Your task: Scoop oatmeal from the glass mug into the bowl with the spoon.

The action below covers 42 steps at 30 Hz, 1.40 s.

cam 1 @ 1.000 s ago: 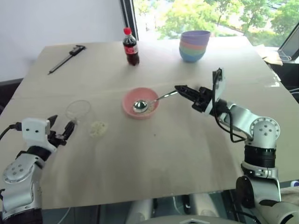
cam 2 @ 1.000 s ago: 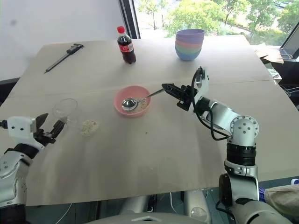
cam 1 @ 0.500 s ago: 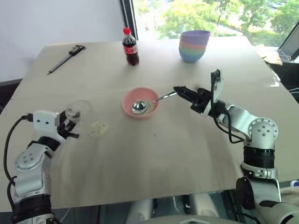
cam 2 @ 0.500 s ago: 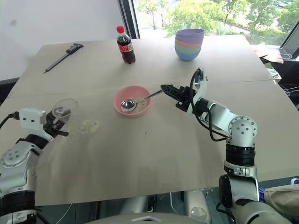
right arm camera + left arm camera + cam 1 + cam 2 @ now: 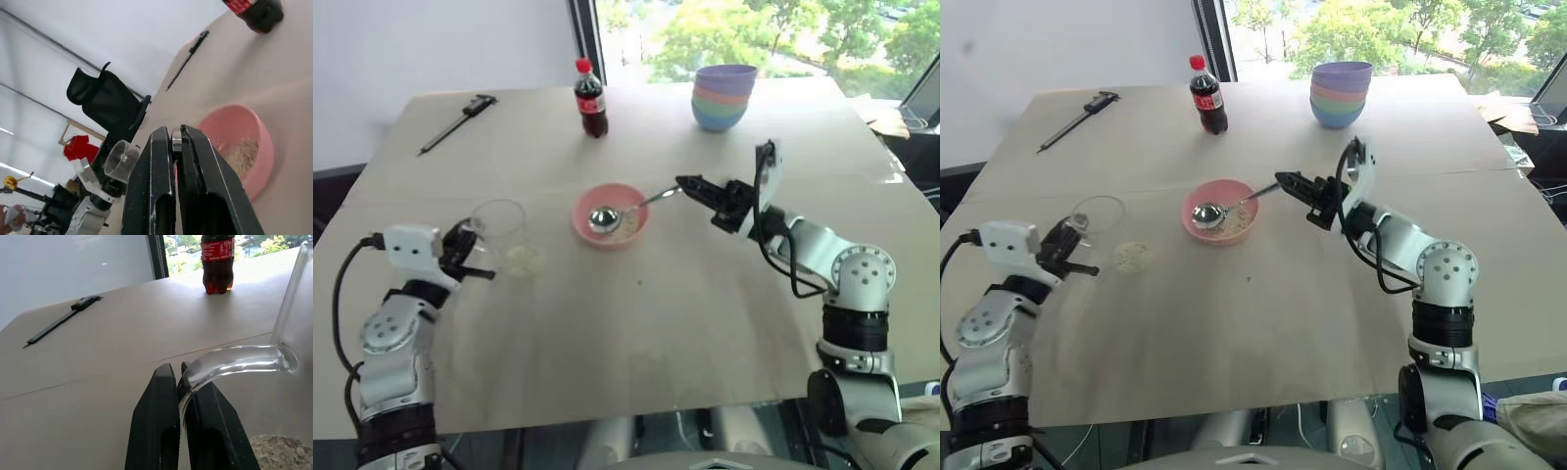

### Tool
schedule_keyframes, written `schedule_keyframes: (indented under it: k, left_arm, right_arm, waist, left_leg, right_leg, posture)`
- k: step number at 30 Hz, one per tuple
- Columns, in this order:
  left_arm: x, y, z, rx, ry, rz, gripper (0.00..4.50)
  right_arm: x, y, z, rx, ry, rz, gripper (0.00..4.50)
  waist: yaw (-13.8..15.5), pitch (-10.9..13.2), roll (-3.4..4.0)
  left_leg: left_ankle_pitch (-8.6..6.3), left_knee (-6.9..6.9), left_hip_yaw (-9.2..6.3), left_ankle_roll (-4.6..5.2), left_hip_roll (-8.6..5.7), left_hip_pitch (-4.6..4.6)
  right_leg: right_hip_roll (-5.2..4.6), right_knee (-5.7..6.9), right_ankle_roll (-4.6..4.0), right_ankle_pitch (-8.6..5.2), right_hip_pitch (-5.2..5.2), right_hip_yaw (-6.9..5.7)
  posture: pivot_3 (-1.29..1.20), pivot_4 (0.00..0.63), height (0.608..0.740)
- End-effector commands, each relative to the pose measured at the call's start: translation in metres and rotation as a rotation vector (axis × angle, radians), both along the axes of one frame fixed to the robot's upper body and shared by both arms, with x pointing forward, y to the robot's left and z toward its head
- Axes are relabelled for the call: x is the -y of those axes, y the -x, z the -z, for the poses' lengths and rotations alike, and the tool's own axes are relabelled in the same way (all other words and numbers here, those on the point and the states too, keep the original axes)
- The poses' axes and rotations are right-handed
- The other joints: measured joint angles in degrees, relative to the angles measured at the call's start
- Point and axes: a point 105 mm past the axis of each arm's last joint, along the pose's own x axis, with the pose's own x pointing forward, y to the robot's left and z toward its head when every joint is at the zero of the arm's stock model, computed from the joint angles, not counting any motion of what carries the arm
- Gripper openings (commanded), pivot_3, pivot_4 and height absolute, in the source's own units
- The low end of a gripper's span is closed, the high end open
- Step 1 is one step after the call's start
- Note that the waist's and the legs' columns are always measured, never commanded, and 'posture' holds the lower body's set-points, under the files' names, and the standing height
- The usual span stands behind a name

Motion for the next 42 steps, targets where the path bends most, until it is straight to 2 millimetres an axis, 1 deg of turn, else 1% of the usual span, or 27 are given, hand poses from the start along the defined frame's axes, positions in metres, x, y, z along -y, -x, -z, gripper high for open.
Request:
schedule_keyframes:
  k: [1,3,6,8,10,14,16,18,21,26,30,33,36,42]
  left_arm:
    - [0.040,-0.016,-0.016,0.037,-0.026,0.108,0.04]
    - [0.053,-0.023,-0.021,0.041,-0.037,0.139,0.04]
    - [0.067,-0.032,-0.028,0.046,-0.055,0.186,0.04]
    - [0.076,-0.037,-0.032,0.050,-0.071,0.230,0.04]
    - [0.079,-0.039,-0.035,0.050,-0.079,0.249,0.04]
    - [0.081,-0.041,-0.034,0.041,-0.104,0.277,0.04]
    - [0.084,-0.040,-0.035,0.044,-0.106,0.304,0.04]
    - [0.085,-0.040,-0.034,0.044,-0.104,0.311,0.04]
    - [0.084,-0.036,-0.029,0.034,-0.103,0.326,0.04]
    - [0.076,-0.026,-0.019,0.016,-0.094,0.307,0.04]
    - [0.075,-0.014,-0.014,0.012,-0.080,0.317,0.04]
    - [0.074,-0.007,-0.012,0.003,-0.077,0.317,0.04]
    - [0.071,0.001,-0.013,-0.006,-0.105,0.318,0.04]
    - [0.066,0.010,-0.023,-0.022,-0.191,0.341,0.04]
  right_arm:
    - [-0.021,0.010,-0.050,0.204,-0.022,-0.070,0.00]
    - [-0.029,0.012,-0.062,0.264,-0.008,-0.099,0.00]
    - [-0.041,0.015,-0.069,0.352,0.065,-0.131,0.00]
    - [-0.045,0.015,-0.062,0.419,0.171,-0.147,0.00]
    - [-0.044,0.014,-0.052,0.485,0.285,-0.156,0.00]
    - [-0.041,0.009,-0.046,0.550,0.372,-0.158,0.00]
    - [-0.045,0.010,-0.041,0.619,0.452,-0.176,0.00]
    - [-0.051,0.013,-0.040,0.628,0.443,-0.202,0.00]
    - [-0.058,0.014,-0.040,0.655,0.450,-0.211,0.00]
    - [-0.064,0.016,-0.035,0.655,0.448,-0.233,0.00]
    - [-0.069,0.020,-0.032,0.666,0.456,-0.261,0.00]
    - [-0.073,0.024,-0.027,0.692,0.491,-0.298,0.00]
    - [-0.083,0.031,-0.017,0.767,0.559,-0.361,0.00]
    - [-0.098,0.031,-0.014,0.928,0.625,-0.410,0.00]
  waist:
    - [0.3,0.0,0.00]
    - [0.3,0.0,-0.05]
    - [0.3,0.0,-0.05]
    - [0.3,0.0,-0.06]
    - [0.4,0.0,-0.05]
    - [0.1,0.0,-0.07]
    - [-0.1,0.0,-0.07]
    - [-0.4,0.0,-0.07]
    - [-0.5,0.0,-0.07]
    - [-0.6,0.0,-0.07]
    - [-0.6,0.0,-0.07]
    - [-0.6,0.0,-0.07]
    - [-0.6,0.0,-0.07]
    - [-0.7,0.0,-0.06]
  left_leg:
    - [0.00,0.00,-0.01,0.00,-0.01,0.01]
    - [0.01,0.01,-0.05,-0.01,-0.02,-0.01]
    - [0.06,0.01,-0.03,-0.11,0.01,-0.08]
    - [0.12,0.01,0.01,-0.21,-0.02,-0.21]
    - [0.14,0.01,0.02,-0.25,-0.08,-0.39]
    - [0.16,0.02,0.05,-0.27,-0.09,-0.60]
    - [0.18,0.13,0.01,-0.31,-0.08,-0.91]
    - [0.19,0.14,0.01,-0.33,-0.08,-0.92]
    - [0.19,0.21,0.01,-0.33,-0.07,-0.93]
    - [0.19,0.22,-0.03,-0.34,-0.07,-0.92]
    - [0.20,0.22,-0.04,-0.35,-0.11,-0.92]
    - [0.20,0.22,-0.05,-0.35,-0.12,-0.91]
    - [0.20,0.23,-0.06,-0.35,-0.15,-0.89]
    - [0.23,0.26,-0.07,-0.39,-0.17,-0.84]
  right_leg:
    - [0.01,0.00,0.00,0.00,0.01,-0.01]
    - [0.08,0.01,0.00,0.00,-0.01,-0.03]
    - [0.12,-0.09,-0.01,0.00,-0.04,-0.02]
    - [0.10,-0.12,0.00,0.00,-0.17,0.00]
    - [0.08,-0.11,0.00,0.00,-0.36,0.01]
    - [0.06,-0.15,0.01,0.00,-0.57,0.05]
    - [0.05,-0.01,0.01,0.00,-0.89,0.03]
    - [0.04,-0.01,0.01,0.00,-0.90,0.03]
    - [0.01,0.01,0.01,0.01,-0.89,0.04]
    - [-0.20,0.05,0.01,0.01,-0.90,0.04]
    - [-0.30,0.07,0.01,0.01,-0.89,0.02]
    - [-0.32,0.09,0.01,0.01,-0.89,0.01]
    - [-0.35,0.13,0.01,0.01,-0.89,0.01]
    - [-0.33,0.31,0.00,0.00,-0.91,-0.01]
  posture:
    - [0.00,0.150,0.740]
    - [0.00,0.150,0.740]
    - [0.00,0.150,0.740]
    - [0.00,0.150,0.740]
    - [0.00,0.150,0.740]
    - [0.00,0.150,0.740]
    - [0.00,0.150,0.740]
    - [0.00,0.150,0.740]
    - [0.00,0.150,0.740]
    - [0.00,0.150,0.740]
    - [0.00,0.150,0.740]
    - [0.00,0.150,0.740]
    - [0.00,0.150,0.740]
    - [0.00,0.150,0.740]
